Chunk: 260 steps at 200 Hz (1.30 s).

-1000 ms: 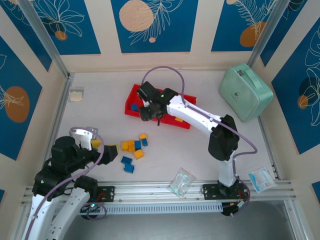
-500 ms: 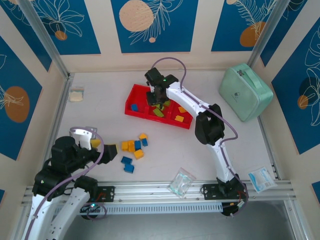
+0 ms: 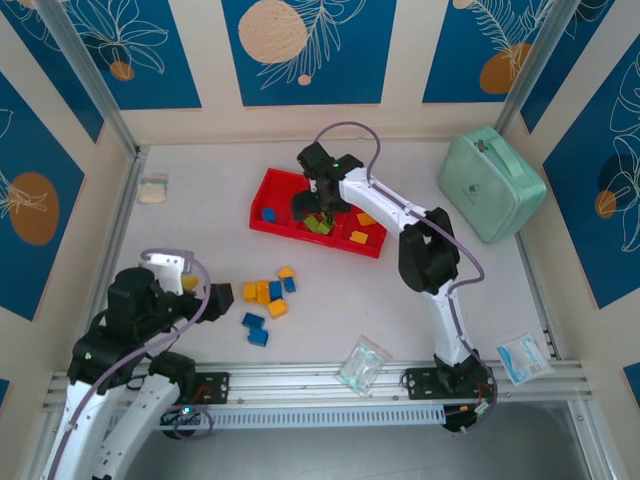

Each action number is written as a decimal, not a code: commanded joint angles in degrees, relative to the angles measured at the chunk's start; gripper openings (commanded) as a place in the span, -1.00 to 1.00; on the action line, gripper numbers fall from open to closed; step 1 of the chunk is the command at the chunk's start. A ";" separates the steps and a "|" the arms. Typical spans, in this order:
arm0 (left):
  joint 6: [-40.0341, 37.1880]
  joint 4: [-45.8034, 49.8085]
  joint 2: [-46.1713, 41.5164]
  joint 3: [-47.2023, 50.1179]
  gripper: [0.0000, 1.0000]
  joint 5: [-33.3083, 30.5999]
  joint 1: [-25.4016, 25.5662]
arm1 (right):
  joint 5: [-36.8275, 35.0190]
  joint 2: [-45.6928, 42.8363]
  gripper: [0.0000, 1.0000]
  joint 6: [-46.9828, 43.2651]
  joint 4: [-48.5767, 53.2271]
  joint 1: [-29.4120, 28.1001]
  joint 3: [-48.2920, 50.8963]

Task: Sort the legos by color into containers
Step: Place the lego in the container, then pick up the lego from the middle-left of the table.

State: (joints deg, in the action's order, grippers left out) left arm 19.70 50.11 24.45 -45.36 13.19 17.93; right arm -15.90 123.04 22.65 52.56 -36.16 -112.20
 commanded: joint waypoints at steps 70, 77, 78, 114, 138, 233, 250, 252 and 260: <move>19.33 10.68 15.09 -2.35 0.68 -11.18 14.00 | 8.13 -42.25 1.00 5.86 -13.62 -1.55 37.48; 22.21 11.17 15.43 -1.72 0.65 -12.59 17.16 | 8.61 -44.67 1.00 6.24 -14.40 -1.60 40.35; 22.57 11.25 15.53 -1.65 0.64 -12.67 17.76 | 8.65 -45.05 1.00 6.29 -14.45 -1.61 40.73; 33.75 13.70 21.54 1.05 0.67 -22.73 33.23 | 9.15 -53.41 1.00 7.67 -14.68 -1.20 50.09; 36.79 10.19 30.02 1.05 0.80 -25.84 40.59 | 10.07 -56.33 0.99 7.92 -15.45 -0.69 53.64; 36.64 -4.41 35.22 8.41 0.76 -22.61 43.60 | 10.26 -63.47 0.98 7.76 -15.18 3.07 58.88; 36.64 -5.55 36.03 9.40 0.71 -21.81 43.59 | 12.09 -64.70 0.98 8.19 -15.22 4.77 59.75; 36.64 -5.55 36.20 9.52 0.70 -21.74 43.59 | 12.29 -64.80 0.98 8.19 -15.25 4.93 59.85; 36.42 -5.56 36.86 9.72 0.68 -21.76 43.59 | 12.84 -65.16 0.98 8.32 -15.42 5.50 60.23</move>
State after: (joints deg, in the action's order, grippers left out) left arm 55.68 47.44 60.27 -36.73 -10.02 61.25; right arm -5.87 59.66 30.13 37.71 -32.27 -53.23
